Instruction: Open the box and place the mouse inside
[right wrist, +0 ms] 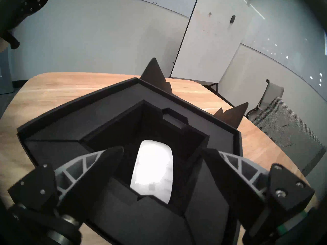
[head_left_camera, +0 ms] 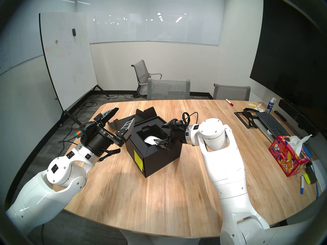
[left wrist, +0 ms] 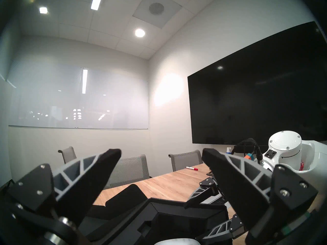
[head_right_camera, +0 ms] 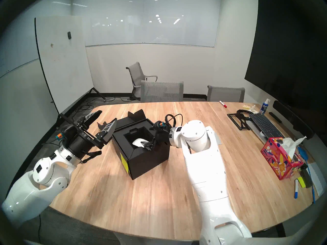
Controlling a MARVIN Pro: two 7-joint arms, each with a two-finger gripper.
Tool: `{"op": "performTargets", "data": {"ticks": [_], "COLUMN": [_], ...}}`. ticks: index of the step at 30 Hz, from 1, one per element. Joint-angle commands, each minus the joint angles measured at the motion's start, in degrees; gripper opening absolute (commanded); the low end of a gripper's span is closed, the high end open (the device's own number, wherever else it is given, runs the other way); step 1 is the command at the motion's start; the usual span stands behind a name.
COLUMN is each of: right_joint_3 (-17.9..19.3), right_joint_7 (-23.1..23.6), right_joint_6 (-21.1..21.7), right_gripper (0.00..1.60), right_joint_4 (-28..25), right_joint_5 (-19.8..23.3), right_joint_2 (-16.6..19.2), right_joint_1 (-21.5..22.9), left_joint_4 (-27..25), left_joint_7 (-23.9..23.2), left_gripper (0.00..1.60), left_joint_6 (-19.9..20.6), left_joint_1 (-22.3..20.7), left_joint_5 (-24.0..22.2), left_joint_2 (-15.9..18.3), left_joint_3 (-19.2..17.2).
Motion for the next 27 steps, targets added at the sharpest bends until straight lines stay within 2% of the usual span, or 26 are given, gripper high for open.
{"op": "performTargets", "data": {"ticks": [1, 11, 20, 27], "right_joint_3": [2.6, 6.5, 7.4, 10.2], "right_joint_7": [1.1, 4.1, 5.5, 5.6], "right_joint_6": [0.9, 0.8, 0.0, -0.9], "right_gripper": [1.60, 1.60, 1.60, 1.60], "right_joint_4": [-2.4, -5.7, -6.3, -5.6], "right_joint_5": [0.1, -0.2, -1.0, -1.3], "right_joint_2": [2.1, 5.9, 7.5, 9.4], "right_joint_1": [0.5, -2.7, -4.7, -5.3], "left_joint_4": [-1.1, -1.1, -1.1, -1.1], "left_joint_7": [-0.1, -0.1, -0.1, -0.1], "left_gripper": [1.60, 1.60, 1.60, 1.60], "left_joint_6": [-0.5, -0.5, -0.6, -0.5], "left_joint_1": [-0.1, -0.1, -0.1, -0.2], "left_joint_5": [-0.1, -0.1, -0.1, -0.1], "left_joint_2": [-0.1, -0.1, -0.1, -0.1], "left_joint_3": [-0.3, -0.3, -0.3, -0.2]}}
